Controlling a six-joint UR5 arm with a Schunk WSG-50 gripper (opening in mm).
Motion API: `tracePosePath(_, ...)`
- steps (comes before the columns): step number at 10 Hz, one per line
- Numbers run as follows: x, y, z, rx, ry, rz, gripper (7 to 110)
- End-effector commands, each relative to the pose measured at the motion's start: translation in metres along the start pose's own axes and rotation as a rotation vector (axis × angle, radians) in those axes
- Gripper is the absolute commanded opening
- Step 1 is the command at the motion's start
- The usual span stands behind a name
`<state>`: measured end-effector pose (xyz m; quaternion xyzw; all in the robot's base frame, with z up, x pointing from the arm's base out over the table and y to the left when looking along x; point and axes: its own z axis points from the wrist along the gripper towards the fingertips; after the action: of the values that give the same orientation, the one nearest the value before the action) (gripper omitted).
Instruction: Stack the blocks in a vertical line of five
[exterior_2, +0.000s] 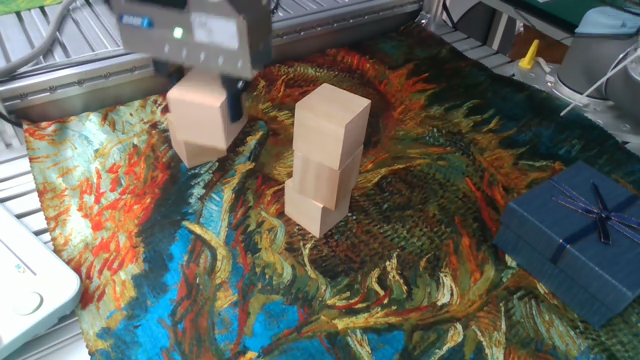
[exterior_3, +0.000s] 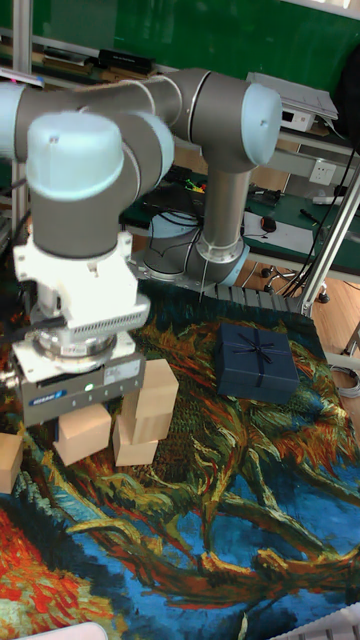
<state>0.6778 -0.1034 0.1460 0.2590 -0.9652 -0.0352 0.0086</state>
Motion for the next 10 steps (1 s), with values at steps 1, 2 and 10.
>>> tracePosePath(1,0.006,0.024,-0.031,-0.013,-0.003,0.067,22)
tracePosePath(2,0.011,0.030,-0.036,-0.014,0.005,0.079,22)
tracePosePath(10,0.029,0.079,-0.070,-0.050,0.010,0.176,22)
